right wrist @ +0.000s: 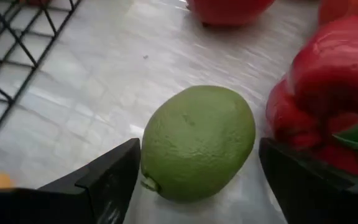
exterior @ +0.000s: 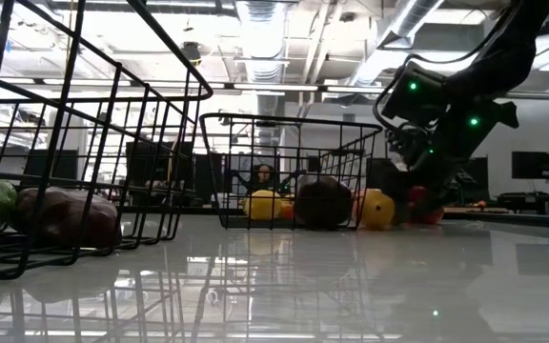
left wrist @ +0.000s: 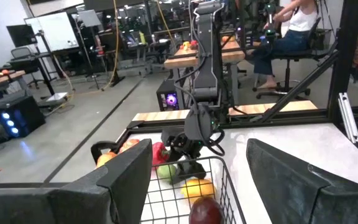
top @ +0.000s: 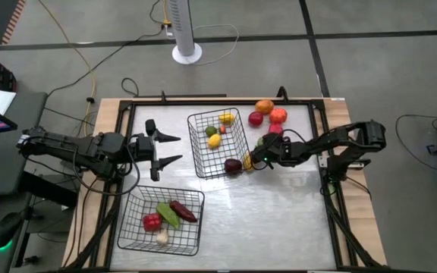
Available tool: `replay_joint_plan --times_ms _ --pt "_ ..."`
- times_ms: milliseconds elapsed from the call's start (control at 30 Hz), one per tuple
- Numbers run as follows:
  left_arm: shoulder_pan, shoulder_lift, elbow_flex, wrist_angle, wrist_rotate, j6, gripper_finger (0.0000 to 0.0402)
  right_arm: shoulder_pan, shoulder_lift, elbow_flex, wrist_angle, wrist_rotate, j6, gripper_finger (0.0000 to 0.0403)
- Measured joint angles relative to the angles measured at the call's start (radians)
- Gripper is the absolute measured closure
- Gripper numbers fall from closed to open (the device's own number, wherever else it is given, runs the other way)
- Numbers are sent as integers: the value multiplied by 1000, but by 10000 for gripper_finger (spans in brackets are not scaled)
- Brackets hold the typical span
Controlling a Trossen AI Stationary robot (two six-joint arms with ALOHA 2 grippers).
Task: Sort produce into baskets
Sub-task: Put the green lime into the top black wire basket
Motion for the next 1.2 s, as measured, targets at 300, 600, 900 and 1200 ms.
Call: replay_joint_plan --times_ms 300,600,900,1200 --pt "0 0 0 -3 0 0 152 1 0 0 -3 -1 -67 145" --pt "0 0 0 -5 0 1 152 37 -169 0 -136 -2 -81 166" --pt "0 0 0 -4 1 1 152 136 -369 0 -130 4 -117 166" --pt "0 0 0 -3 0 0 152 252 -376 0 300 8 -395 166"
